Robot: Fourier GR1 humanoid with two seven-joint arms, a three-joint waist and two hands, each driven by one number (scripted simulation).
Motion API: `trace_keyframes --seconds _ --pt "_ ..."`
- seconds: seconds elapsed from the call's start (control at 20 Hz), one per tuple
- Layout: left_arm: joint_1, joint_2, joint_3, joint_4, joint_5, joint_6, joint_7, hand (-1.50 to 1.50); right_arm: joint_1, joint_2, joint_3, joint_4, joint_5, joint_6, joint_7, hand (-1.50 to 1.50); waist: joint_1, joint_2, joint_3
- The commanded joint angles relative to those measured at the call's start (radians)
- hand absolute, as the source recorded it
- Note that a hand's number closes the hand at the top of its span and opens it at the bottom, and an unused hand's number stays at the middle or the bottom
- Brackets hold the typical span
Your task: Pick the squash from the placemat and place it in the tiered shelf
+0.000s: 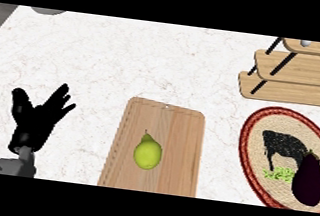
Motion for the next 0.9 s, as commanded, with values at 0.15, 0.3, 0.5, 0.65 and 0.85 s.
trace_keyframes --seconds 0.15,0.3,0.5,0.65,0.85 --pt "-0.017 0.013 0.028 0.007 0.029 -0.014 0.063 0.00 -0.057 0.026 -0.002 0.173 0.067 -0.102 -0.146 1.50 -0.002 0.003 -0.004" --pt "-0.023 -0.016 0.003 0.004 -0.013 0.031 0.062 0.00 -0.103 0.014 -0.012 0.224 0.064 -0.069 -0.172 1.50 -0.005 0.002 -0.004" --pt "0.008 -0.002 0.015 0.003 0.010 -0.020 0.022 0.00 -0.133 0.014 -0.003 0.302 0.096 -0.079 -0.225 1.50 0.001 0.004 -0.004" --pt "0.010 0.022 0.031 -0.025 0.018 -0.021 0.072 0.00 -0.096 -0.022 0.022 0.251 0.121 -0.043 -0.230 1.50 -0.008 0.000 -0.004" --pt "0.006 -0.004 0.009 0.010 0.005 -0.030 0.017 0.00 -0.145 0.046 -0.086 0.346 0.046 -0.135 -0.157 1.50 0.001 0.005 -0.004"
